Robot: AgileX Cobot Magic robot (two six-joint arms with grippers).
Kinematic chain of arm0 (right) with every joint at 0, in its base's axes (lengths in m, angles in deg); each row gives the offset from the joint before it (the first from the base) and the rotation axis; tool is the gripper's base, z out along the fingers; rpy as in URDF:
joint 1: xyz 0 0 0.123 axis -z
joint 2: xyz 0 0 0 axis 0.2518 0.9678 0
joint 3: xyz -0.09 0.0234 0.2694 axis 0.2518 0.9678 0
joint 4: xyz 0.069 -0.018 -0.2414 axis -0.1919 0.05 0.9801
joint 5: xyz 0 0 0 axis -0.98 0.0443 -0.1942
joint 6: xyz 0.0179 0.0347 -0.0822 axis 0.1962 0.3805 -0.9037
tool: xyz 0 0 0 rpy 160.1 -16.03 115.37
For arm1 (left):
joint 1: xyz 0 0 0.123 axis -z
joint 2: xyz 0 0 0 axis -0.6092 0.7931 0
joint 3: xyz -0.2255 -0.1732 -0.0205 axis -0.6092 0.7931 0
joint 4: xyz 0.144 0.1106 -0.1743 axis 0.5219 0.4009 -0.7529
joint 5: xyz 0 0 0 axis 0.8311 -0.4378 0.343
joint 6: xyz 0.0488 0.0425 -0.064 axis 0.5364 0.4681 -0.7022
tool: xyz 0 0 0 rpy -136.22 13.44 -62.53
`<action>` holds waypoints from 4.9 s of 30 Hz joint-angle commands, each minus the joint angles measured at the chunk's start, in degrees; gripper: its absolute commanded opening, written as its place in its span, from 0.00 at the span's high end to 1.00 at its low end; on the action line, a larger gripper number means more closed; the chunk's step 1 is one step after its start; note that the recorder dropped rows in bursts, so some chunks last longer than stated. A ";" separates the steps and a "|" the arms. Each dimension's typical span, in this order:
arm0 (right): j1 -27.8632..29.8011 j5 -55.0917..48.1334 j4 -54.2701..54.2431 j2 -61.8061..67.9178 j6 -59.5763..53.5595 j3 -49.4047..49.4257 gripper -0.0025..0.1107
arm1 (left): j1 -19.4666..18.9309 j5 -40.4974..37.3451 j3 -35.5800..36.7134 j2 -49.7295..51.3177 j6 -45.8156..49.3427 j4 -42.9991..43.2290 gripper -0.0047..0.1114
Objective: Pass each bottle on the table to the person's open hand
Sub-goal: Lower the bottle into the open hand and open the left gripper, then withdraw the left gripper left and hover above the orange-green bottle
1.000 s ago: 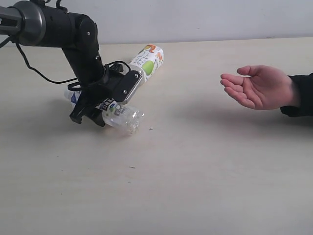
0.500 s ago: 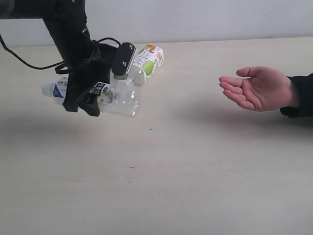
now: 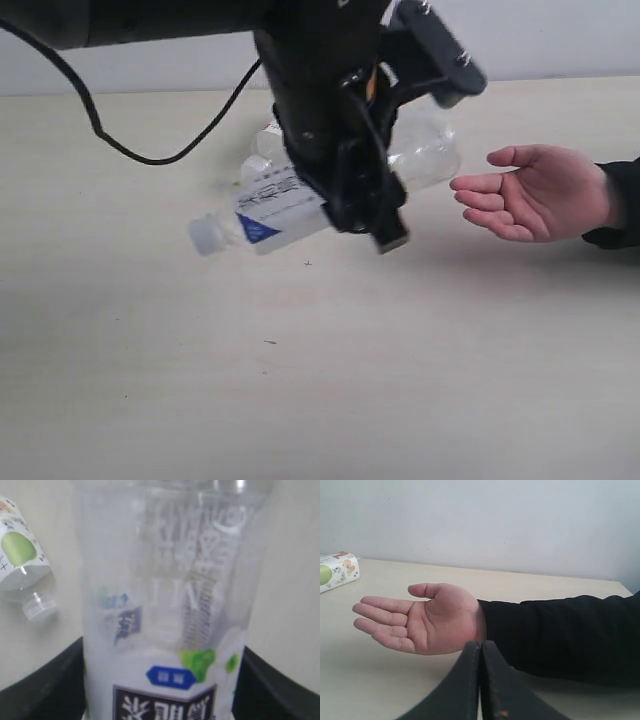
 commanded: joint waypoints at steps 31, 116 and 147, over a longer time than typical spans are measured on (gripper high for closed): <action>0.14 0.21 -0.04 -0.38 -0.20 0.27 0.97 | -7.75 38.67 -22.88 29.99 -31.82 -49.33 0.96; 0.14 0.21 -0.04 -0.38 -0.20 0.27 0.97 | -36.22 8.55 -6.77 7.32 24.92 -47.16 0.96; 0.14 0.21 -0.04 -0.38 -0.20 0.27 0.97 | -36.24 1.67 -6.77 7.32 24.61 -45.44 0.96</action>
